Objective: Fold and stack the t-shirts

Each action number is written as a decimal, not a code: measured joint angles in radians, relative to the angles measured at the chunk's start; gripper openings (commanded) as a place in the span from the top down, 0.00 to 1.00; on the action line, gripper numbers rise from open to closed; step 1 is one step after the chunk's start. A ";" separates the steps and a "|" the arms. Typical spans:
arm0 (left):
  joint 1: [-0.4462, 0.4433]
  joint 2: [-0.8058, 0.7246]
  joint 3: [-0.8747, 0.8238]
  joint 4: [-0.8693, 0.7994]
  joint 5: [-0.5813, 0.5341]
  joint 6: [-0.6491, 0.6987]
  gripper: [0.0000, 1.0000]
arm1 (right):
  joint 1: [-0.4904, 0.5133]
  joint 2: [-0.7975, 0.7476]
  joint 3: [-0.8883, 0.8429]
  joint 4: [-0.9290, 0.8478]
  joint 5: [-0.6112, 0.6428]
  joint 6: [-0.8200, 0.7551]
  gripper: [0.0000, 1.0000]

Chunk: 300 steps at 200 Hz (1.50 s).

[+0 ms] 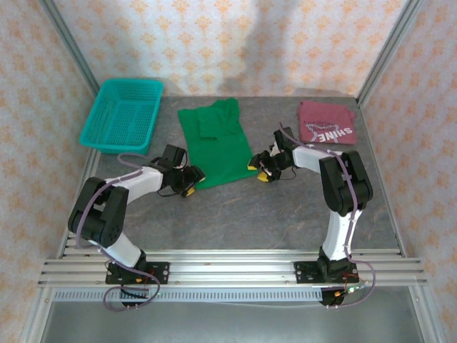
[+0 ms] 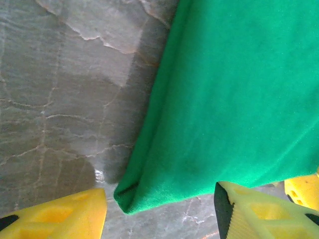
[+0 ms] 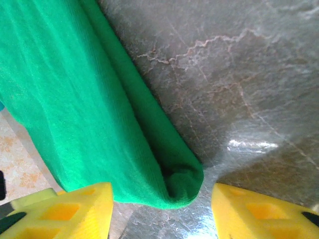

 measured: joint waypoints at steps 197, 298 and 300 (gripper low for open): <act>-0.019 -0.093 0.089 -0.196 -0.080 0.120 1.00 | 0.032 -0.112 -0.048 -0.031 0.053 0.029 1.00; -0.175 -0.573 -0.176 -0.391 -0.117 0.085 1.00 | 0.245 -0.647 -0.430 -0.124 0.123 0.225 1.00; -0.180 -0.587 -0.180 -0.396 -0.117 0.082 1.00 | 0.251 -0.660 -0.435 -0.127 0.125 0.232 1.00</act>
